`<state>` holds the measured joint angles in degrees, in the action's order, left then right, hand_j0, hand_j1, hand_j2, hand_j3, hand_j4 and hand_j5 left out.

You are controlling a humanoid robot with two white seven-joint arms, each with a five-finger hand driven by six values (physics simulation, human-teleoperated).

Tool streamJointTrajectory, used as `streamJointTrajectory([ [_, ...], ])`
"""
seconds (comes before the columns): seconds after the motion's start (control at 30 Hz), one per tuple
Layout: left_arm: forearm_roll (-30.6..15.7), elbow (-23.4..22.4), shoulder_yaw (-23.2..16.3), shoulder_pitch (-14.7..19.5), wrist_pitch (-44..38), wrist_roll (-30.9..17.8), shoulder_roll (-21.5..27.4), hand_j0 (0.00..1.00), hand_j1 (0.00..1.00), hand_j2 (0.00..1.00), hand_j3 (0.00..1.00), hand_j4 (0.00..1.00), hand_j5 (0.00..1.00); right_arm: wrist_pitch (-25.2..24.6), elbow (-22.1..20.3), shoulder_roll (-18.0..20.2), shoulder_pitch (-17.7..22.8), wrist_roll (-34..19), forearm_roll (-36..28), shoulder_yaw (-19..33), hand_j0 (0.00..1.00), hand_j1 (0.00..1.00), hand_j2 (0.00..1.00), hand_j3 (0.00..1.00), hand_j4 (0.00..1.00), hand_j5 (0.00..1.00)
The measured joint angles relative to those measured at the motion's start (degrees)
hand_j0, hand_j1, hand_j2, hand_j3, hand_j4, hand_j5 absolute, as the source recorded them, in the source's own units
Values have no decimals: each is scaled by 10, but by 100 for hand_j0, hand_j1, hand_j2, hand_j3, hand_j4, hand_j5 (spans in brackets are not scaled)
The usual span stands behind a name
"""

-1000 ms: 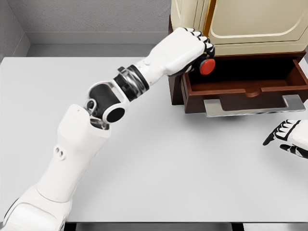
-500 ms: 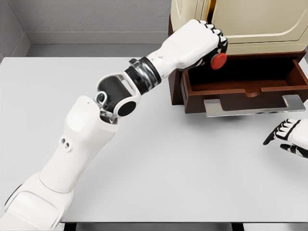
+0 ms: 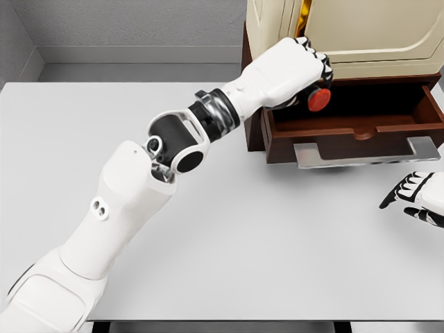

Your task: Put the switch into the drawer with left arm, and close the drawer with right arm

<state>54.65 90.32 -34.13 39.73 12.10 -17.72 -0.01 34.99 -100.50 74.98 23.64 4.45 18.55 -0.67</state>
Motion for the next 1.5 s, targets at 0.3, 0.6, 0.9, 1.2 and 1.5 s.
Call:
streamJointTrajectory([
  [0.3,-1,4,-8,-1,-1,-1,0,59,59,59,59,59,59,0,0,0,-1,0,0,0,60,60,60,60,60,60],
  [0.6,-2,4,-12,-1,-1,-1,0,59,59,59,59,59,59,0,1,0,-3,0,0,-1,60,60,60,60,60,60],
  [0.9,-2,5,-19,-2,-1,-1,0,71,71,71,71,71,71,0,1,0,-3,0,0,-1,60,60,60,60,60,60],
  [1.2,-1,5,-21,-2,-2,-1,0,81,81,81,81,81,81,0,1,0,-3,-1,0,-1,60,60,60,60,60,60],
  [1.5,0,6,-26,-2,-3,-1,0,81,81,81,81,81,81,0,1,0,-4,-1,0,-1,60,60,60,60,60,60],
])
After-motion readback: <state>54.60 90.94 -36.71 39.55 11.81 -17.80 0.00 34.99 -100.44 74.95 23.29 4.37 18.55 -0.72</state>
